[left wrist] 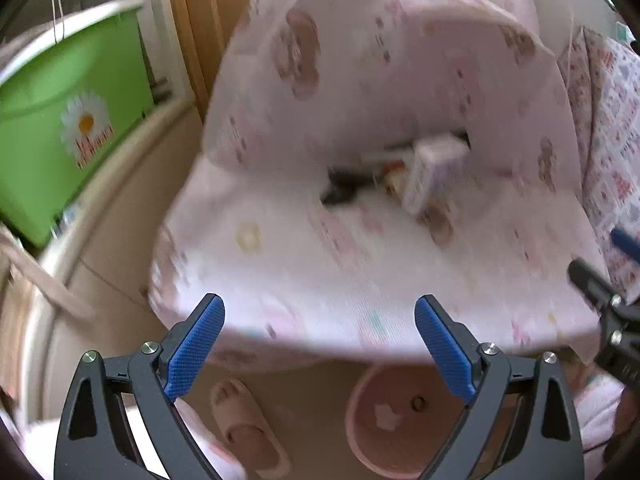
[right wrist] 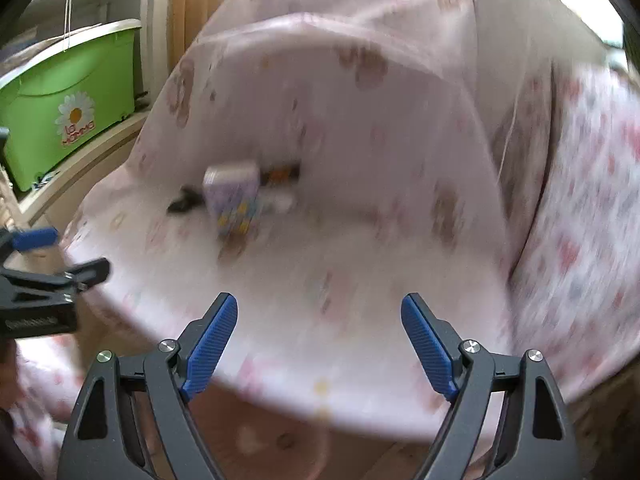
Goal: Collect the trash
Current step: 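Raise both tools back toward the remaining items on the chair seat, then close the left tool on the black clip beside the twine spool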
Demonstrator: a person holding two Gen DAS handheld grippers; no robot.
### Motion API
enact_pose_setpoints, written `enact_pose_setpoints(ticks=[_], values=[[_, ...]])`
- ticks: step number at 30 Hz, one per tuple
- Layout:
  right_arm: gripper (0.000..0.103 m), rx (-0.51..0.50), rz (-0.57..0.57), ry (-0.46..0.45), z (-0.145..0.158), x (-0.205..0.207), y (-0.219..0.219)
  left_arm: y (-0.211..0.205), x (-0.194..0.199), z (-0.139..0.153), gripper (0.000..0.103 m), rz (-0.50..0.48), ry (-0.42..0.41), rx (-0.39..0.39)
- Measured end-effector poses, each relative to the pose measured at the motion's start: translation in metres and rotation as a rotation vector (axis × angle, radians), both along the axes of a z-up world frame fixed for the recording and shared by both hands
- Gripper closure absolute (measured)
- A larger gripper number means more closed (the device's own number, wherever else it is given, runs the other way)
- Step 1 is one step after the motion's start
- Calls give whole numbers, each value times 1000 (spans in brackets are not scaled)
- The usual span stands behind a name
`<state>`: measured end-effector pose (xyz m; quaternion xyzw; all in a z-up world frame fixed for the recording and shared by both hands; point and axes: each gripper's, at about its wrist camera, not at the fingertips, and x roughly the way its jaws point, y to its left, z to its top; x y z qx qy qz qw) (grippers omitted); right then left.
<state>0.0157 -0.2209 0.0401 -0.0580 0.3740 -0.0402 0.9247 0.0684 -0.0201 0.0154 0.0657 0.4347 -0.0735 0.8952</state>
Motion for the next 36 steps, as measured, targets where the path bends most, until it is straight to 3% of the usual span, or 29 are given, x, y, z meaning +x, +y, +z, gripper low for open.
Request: enact_pose_setpoints(ticks=[4, 8, 11, 17, 25, 29, 36], values=[[17, -50, 31, -79, 27, 17, -1, 10, 18, 27, 8, 33, -93, -26], [17, 23, 6, -135, 37, 27, -10, 11, 39, 44, 7, 41, -142, -23], [17, 78, -46, -153, 30, 31, -19, 11, 52, 50, 4, 47, -178, 11], [17, 65, -84, -112, 5, 40, -28, 25, 58, 40, 1, 50, -218, -55], [17, 76, -108, -72, -12, 50, -31, 30, 71, 10, 1, 82, -130, -81], [17, 75, -103, -59, -17, 53, -30, 29, 74, -5, 1, 88, -85, -59], [16, 99, -117, -42, -21, 59, -33, 17, 72, -12, 1, 78, -108, -2]])
